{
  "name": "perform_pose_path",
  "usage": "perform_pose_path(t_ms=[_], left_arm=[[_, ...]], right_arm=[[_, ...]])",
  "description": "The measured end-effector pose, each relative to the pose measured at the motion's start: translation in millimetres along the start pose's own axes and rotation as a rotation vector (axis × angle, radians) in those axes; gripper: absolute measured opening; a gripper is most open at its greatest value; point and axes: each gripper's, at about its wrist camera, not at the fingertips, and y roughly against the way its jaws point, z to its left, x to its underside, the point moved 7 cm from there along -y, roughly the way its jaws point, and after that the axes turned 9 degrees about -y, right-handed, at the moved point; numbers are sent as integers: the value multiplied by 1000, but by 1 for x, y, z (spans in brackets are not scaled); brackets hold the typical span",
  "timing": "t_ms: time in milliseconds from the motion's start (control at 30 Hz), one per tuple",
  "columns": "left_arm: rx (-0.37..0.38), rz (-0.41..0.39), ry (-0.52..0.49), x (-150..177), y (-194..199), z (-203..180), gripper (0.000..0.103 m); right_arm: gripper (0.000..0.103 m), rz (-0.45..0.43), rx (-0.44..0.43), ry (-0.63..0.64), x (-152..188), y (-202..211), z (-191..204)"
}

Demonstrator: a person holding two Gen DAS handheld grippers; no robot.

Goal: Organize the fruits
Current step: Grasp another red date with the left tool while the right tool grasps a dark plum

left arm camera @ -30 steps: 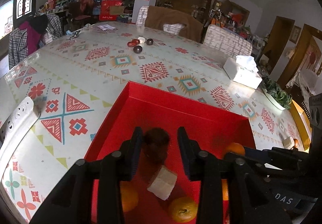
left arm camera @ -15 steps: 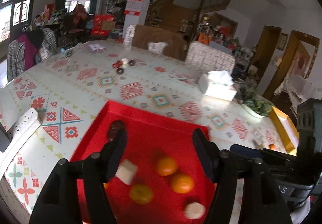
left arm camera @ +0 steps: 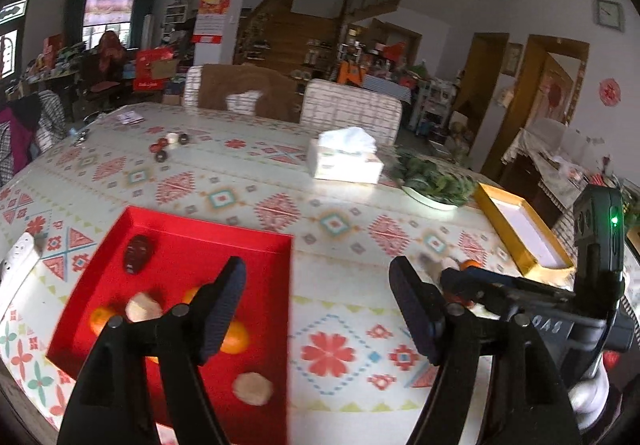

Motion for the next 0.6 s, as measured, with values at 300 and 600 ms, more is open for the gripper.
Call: perform_pose_path(t_ms=[300,600], left_arm=[[55,50,-43,10,-22,-51,74],[139,150,-81,29,-66,-100,74]], right_arm=[[83,-98,162,-146,-6,78,-129],[83,-86,291,-287,3,102,-223]])
